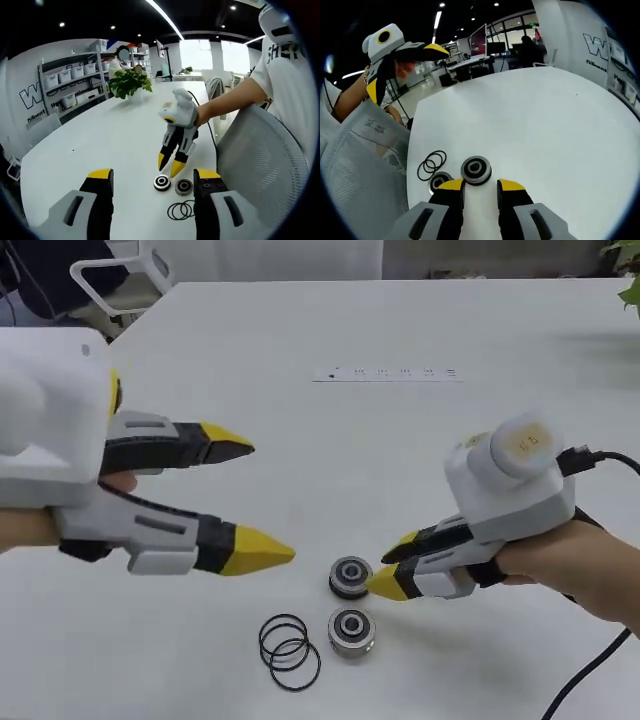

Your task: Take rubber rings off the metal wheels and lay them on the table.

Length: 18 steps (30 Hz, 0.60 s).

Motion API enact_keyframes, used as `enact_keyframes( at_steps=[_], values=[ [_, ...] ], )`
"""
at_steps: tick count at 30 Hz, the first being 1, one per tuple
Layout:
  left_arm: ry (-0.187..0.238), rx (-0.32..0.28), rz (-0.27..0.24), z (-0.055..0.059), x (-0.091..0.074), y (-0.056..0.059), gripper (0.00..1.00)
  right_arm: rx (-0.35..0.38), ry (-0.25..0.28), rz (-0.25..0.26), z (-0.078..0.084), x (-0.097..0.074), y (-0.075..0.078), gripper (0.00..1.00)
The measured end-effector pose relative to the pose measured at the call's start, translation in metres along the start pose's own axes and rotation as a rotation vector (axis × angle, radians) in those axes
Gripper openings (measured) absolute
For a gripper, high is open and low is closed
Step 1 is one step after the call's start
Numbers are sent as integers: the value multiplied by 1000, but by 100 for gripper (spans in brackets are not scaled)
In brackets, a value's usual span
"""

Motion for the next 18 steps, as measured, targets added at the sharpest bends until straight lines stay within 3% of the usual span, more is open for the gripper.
enact_keyframes(
  at_steps=[2,5,10,13,15,18],
  values=[
    [34,-18,18,-7,9,1,62,-4,-2,1,1,2,0,25],
    [44,-16,11,-10,26,5,56,-33,-5,-2,1,5,0,28],
    [39,-51,10,2,48,1,48,-63,-23,-13,3,10,-4,28],
    [27,-42,-8,12,58,0,47,-83,-21,-15,2,12,-4,28],
    [42,-44,-43,17,61,-1,45,-88,-19,-14,2,12,-4,28],
    [47,-68,-52,27,62,2,39,-98,-15,-12,1,13,-4,27]
  ],
)
Point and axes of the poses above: the centre of the closed fingertips' face, and the gripper's own axes: x roughly forward along the fingers, y roughly to its right, z roughly out of its underside, the point moved 1 cm from there along -x, roughly backward along the fingers, and after that the axes turned 15 degrees about -z, right-handed, at the moved point
